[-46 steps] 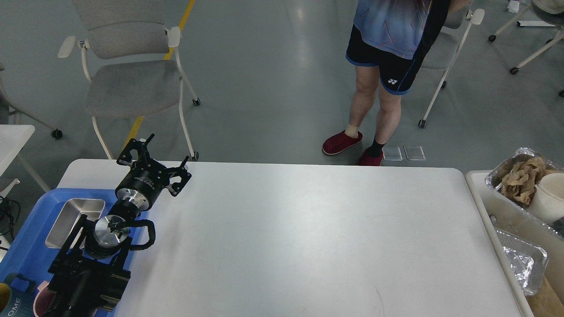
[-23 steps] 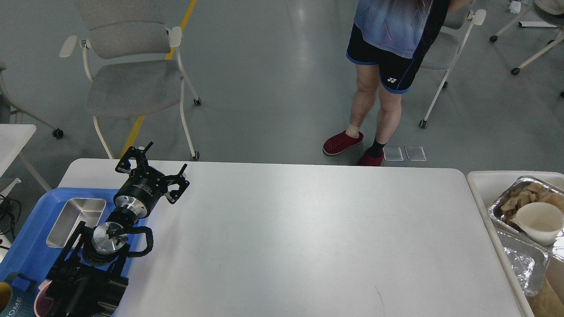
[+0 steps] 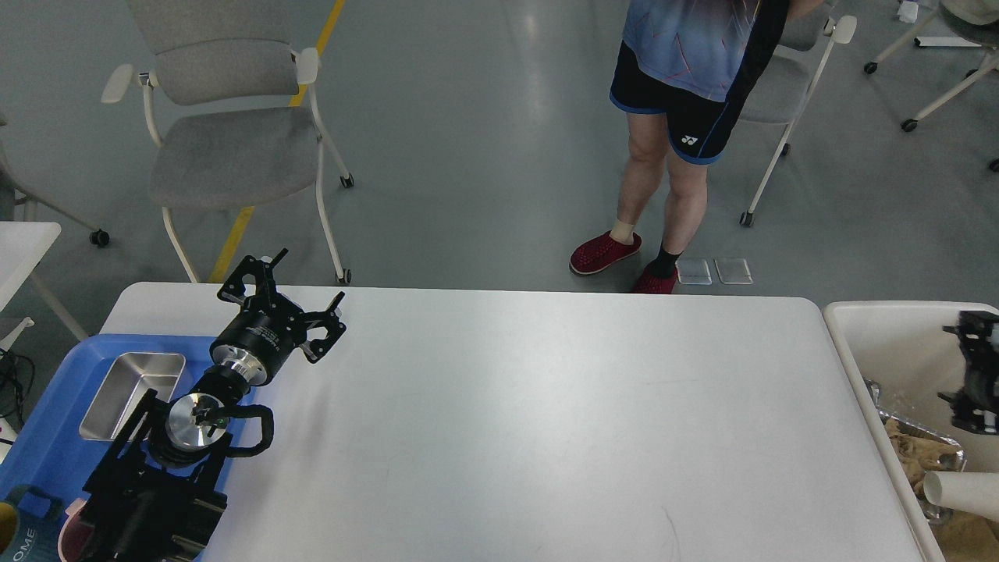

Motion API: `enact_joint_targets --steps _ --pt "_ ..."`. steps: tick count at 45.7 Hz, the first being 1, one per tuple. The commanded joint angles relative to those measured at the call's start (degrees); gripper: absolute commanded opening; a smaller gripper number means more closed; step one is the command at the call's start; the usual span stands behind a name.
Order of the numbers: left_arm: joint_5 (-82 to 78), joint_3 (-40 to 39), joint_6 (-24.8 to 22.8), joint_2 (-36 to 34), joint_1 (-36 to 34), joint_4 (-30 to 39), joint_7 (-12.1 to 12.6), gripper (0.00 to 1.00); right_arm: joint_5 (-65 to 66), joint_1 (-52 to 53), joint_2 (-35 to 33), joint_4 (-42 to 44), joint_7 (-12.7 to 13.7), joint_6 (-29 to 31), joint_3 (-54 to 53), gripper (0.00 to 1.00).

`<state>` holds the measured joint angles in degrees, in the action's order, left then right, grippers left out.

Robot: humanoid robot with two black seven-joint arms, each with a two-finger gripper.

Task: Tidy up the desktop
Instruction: 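Carry the foil tray with the right gripper into the white bin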

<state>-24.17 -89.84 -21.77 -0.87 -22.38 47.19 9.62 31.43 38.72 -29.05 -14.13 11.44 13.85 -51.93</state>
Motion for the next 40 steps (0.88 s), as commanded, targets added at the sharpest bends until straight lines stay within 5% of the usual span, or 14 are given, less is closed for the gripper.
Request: enact_joint_targets --steps 1,6,12,16,21,24,40 --pt "0.00 0.02 -5.12 -0.10 0.32 0.00 -0.30 0.97 -1.72 1.44 5.76 -0.98 -0.46 0.21 -8.09 1.00" --pt "0.09 -0.07 -5.03 -0.10 0.41 0.00 -0.39 0.97 -4.36 1.71 9.01 -5.37 -3.70 0.74 -14.50 1.00" --pt "0.17 -0.07 -3.98 -0.01 0.50 -0.09 -0.39 0.97 -5.06 0.04 12.09 -11.00 -11.34 1.26 -18.73 1.00" --pt "0.17 -0.16 -2.93 -0.01 0.50 -0.17 -0.39 0.97 -5.06 -2.07 13.23 -14.43 -18.80 3.19 -19.09 1.00" --pt "0.17 -0.16 -2.57 -0.01 0.59 -0.17 -0.39 0.97 -5.06 -5.58 13.59 -19.35 -31.37 6.97 -18.82 1.00" --pt "0.17 -0.16 -2.48 -0.01 0.59 -0.17 -0.39 0.97 -4.98 -7.52 13.59 -20.67 -35.87 7.59 -18.56 1.00" --pt "0.17 -0.07 -1.87 0.08 0.94 -0.17 -0.39 0.97 -4.98 -9.10 13.85 -20.06 -35.17 7.86 -17.86 1.00"
